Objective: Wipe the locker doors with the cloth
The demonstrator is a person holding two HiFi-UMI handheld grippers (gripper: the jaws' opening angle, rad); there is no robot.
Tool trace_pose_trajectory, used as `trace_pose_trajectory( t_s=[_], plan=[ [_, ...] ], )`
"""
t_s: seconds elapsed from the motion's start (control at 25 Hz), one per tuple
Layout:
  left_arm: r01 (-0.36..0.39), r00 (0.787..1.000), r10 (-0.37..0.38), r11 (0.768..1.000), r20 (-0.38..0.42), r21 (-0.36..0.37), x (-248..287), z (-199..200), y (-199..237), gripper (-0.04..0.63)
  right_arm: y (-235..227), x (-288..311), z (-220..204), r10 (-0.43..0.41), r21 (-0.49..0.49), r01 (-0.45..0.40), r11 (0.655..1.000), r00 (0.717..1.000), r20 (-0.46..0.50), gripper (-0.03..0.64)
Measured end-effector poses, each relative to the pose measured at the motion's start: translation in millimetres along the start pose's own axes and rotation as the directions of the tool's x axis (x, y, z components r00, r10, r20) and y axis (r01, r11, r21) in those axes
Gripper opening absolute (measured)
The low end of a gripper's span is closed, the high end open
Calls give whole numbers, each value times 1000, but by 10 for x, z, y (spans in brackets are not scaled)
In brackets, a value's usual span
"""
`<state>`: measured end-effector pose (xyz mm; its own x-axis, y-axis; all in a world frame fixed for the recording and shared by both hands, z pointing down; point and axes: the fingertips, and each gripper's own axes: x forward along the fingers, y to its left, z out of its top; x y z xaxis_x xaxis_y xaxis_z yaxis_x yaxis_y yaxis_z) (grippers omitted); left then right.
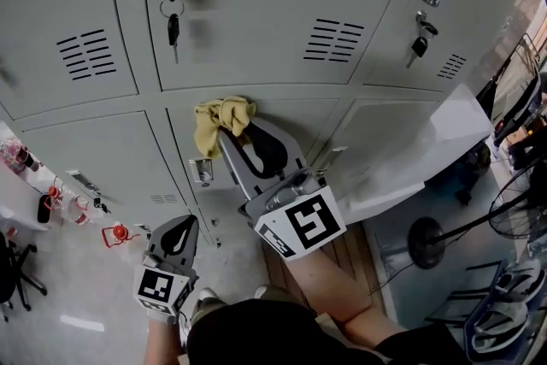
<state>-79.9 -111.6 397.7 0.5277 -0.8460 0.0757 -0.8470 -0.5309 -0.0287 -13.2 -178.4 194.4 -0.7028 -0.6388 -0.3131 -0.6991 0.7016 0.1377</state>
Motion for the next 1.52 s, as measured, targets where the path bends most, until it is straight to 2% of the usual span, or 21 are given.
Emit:
trace_pose_trajectory(
  t_s=[0.28,0.52,0.88,1.24,1.52],
  plan=[
    [25,999,-25,1000,-22,-2,237,30,-261,9,-306,-230,40,-22,-3,22,1000,1000,4,117],
    [47,999,-47,999,-7,2,442,7,-481,9,-579,-433,66,-40,10,40,999,999,9,117],
    [45,999,-45,999,-24,-12,633,-65,-828,9,-973,-746,69,-64,36,63,997,998,13,117],
    [33,999,-33,999,-22,-25,717,-204,-992,9,-1217,-959,1,-92,63,92,994,996,1,117],
    [28,999,-29,999,-28,-35,682,-253,-923,9,-1210,-980,-51,-105,61,105,993,994,2,115]
  ],
)
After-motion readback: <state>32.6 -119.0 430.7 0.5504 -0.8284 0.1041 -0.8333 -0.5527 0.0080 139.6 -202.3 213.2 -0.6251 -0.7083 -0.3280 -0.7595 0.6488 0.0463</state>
